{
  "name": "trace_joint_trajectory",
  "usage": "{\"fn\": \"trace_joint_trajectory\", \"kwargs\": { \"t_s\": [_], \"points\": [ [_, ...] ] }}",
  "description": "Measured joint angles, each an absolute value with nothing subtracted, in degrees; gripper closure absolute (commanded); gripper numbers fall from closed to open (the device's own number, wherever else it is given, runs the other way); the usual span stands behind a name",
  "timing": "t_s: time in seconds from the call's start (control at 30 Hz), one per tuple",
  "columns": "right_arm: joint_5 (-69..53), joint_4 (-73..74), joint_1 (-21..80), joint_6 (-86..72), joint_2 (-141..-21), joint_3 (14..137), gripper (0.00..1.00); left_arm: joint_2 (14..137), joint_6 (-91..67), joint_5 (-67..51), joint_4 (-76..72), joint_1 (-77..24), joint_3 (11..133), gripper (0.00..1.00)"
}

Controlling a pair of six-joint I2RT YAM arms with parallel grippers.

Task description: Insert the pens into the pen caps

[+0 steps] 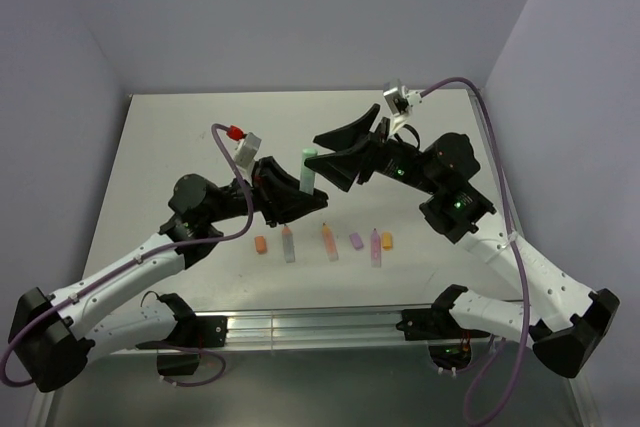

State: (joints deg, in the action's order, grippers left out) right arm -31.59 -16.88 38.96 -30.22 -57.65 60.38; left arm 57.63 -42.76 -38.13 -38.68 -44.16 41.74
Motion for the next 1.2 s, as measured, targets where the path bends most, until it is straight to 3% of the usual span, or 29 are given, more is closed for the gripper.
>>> {"fn": "trace_joint_trajectory", "kwargs": {
  "t_s": [0.23, 0.43, 0.83, 0.87, 1.2],
  "points": [
    [-33.1, -16.9, 39.0, -30.4, -58.9, 60.4, 0.26, 59.4, -43.5, -39.2, -39.7, -44.6, 41.7, 1.00],
    [-33.7, -16.9, 39.0, -30.3, -59.4, 60.4, 0.37, 59.9, -43.8, -39.4, -39.7, -44.9, 41.7, 1.00],
    [-34.9, -16.1, 40.2, -29.7, -59.4, 60.8, 0.87, 60.1, -43.6, -39.5, -39.2, -44.9, 41.7, 1.00],
    [-34.9, -15.8, 40.4, -29.5, -59.5, 60.9, 1.00, 60.1, -43.6, -39.6, -39.2, -44.9, 41.7, 1.00],
    [-34.2, -10.6, 43.4, -24.1, -61.0, 65.1, 1.00, 58.3, -40.4, -39.8, -36.3, -45.0, 42.3, 1.00]
  ]
}}
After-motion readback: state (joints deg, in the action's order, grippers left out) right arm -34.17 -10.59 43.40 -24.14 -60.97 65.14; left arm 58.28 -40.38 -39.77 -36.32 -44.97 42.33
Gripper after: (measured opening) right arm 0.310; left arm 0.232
